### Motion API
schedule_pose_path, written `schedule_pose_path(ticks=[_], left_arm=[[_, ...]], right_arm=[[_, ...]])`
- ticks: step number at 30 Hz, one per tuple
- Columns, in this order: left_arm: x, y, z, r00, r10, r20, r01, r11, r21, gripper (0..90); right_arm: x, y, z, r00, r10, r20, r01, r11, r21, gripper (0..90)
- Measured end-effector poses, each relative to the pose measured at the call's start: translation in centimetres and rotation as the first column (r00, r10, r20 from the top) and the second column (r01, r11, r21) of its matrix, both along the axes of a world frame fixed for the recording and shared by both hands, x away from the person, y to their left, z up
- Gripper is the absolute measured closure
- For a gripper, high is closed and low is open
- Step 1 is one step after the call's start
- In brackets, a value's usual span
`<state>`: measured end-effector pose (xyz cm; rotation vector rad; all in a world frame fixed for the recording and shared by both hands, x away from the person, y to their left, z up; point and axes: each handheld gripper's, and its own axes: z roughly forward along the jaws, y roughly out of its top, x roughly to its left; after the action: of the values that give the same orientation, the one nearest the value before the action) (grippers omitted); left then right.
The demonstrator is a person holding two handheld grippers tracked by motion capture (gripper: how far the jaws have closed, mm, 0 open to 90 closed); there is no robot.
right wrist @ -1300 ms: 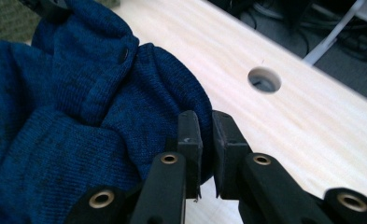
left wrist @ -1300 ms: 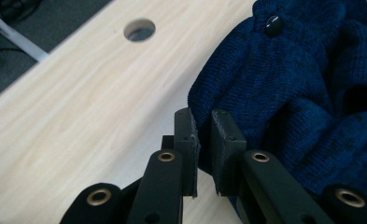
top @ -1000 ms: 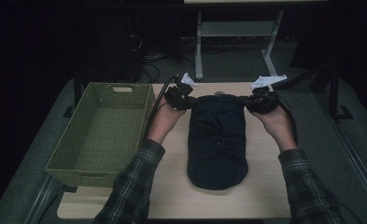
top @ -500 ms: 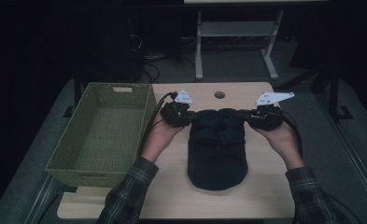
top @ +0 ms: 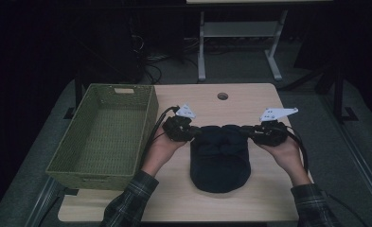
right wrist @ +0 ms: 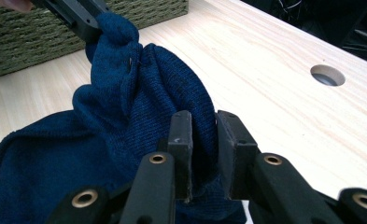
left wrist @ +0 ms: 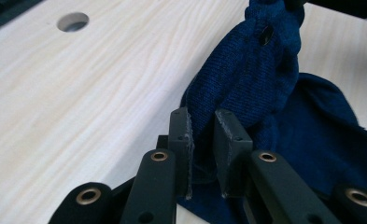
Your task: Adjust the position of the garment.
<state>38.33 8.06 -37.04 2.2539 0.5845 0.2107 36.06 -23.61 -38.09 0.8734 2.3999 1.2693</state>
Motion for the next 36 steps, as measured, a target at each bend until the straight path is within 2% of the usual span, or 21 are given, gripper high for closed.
schedule_pose_path(ticks=[8, 10, 13, 17, 23, 25, 27, 33, 36], left_arm=[[-1.1, 0.2, -0.9, 0.9984, -0.033, -0.046, 0.034, 0.9994, 0.008, 76.4], [-1.3, 0.2, -1.1, 0.9977, -0.038, -0.057, 0.038, 0.9993, 0.003, 76.1], [-1.9, 0.3, -1.2, 0.997, -0.045, -0.063, 0.046, 0.9989, 0.01, 75.8], [-2.4, 0.3, -1.3, 0.9964, -0.055, -0.064, 0.056, 0.9983, 0.015, 75.8], [-3.4, 0.4, -2.0, 0.993, -0.067, -0.097, 0.068, 0.9976, 0.01, 75.8], [-4.1, 0.5, -2.4, 0.9905, -0.076, -0.115, 0.076, 0.9971, 0.002, 75.6], [-4.4, 0.5, -2.5, 0.9895, -0.085, -0.117, 0.087, 0.9962, 0.012, 75.5], [-5.5, 0.7, -2.9, 0.9862, -0.089, -0.139, 0.089, 0.996, -0.004, 75.3], [-5.8, 0.7, -3.0, 0.9852, -0.095, -0.142, 0.097, 0.9953, 0.005, 75.4]], right_arm=[[-1.5, -0.3, -1.5, 0.9989, -0.002, -0.047, 0.004, 0.999, 0.048, 73.3], [-1.9, -0.2, -1.9, 0.9983, 0.001, -0.058, 0.001, 0.999, 0.033, 72.9], [-2.4, -0.3, -2.1, 0.9973, 0.009, -0.073, -0.006, 0.999, 0.046, 72.4], [-3.1, -0.2, -2.4, 0.9968, 0.017, -0.079, -0.014, 0.999, 0.039, 72.2], [-4.3, -0.2, -2.8, 0.996, 0.031, -0.084, -0.029, 0.999, 0.021, 71.5], [-5.1, -0.3, -3.2, 0.9948, 0.037, -0.095, -0.035, 0.999, 0.017, 70.6], [-5.5, -0.3, -3.4, 0.9941, 0.043, -0.1, -0.042, 0.999, 0.008, 70.2], [-6.7, -0.4, -4.0, 0.993, 0.054, -0.105, -0.053, 0.999, 0.01, 68.5], [-7.2, -0.4, -4.3, 0.9922, 0.059, -0.11, -0.057, 0.998, 0.017, 67.1]])
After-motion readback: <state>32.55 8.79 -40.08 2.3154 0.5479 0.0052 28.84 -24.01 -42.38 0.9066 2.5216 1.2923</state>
